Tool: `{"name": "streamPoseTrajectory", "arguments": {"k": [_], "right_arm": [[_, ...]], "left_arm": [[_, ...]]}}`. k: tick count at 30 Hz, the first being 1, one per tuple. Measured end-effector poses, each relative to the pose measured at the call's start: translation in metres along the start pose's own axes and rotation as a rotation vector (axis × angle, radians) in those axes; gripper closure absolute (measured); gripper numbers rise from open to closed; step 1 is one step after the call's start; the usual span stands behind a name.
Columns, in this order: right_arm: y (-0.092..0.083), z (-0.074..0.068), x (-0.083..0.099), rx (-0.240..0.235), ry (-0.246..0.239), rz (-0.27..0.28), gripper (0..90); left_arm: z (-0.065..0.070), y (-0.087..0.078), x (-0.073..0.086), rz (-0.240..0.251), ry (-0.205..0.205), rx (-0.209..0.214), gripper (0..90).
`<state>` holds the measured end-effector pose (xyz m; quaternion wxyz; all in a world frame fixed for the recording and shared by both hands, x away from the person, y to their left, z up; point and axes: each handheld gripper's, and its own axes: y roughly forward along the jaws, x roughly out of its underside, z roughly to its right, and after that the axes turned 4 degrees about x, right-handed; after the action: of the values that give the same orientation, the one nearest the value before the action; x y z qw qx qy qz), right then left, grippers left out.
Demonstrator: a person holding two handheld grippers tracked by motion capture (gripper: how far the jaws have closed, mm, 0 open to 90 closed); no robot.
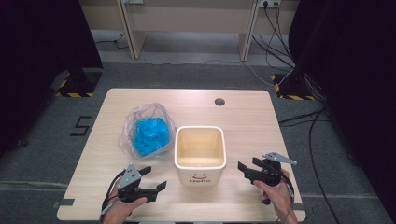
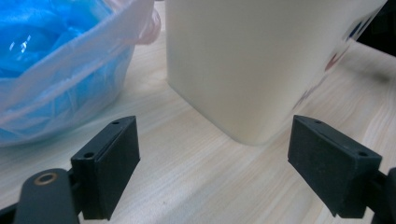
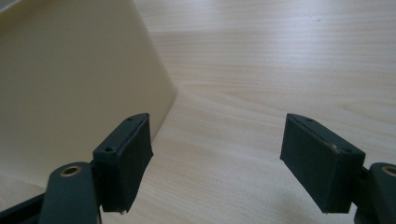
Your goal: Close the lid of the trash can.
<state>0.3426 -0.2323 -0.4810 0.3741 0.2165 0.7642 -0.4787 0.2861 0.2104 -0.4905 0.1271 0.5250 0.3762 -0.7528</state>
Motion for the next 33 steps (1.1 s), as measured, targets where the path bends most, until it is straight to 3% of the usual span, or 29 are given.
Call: {"name": "streamPoseTrajectory", "arguments": {"k": [3, 21, 33], "right_arm": [[-0.001, -0.001, 0.003, -0.006, -0.007, -0.007, 24.1], [-0.002, -0.003, 0.008, -0.005, -0.005, -0.016, 23.1], [-0.006, -0.007, 0.016, 0.008, -0.022, -0.037, 20.6]], "left_arm": [[-0.001, 0.001, 0.002, -0.018, 0.012, -0.007, 15.7], [-0.009, 0.0, 0.012, -0.073, 0.0, -0.043, 15.3], [-0.018, -0.001, 0.021, -0.168, 0.014, -0.081, 14.9]]}}
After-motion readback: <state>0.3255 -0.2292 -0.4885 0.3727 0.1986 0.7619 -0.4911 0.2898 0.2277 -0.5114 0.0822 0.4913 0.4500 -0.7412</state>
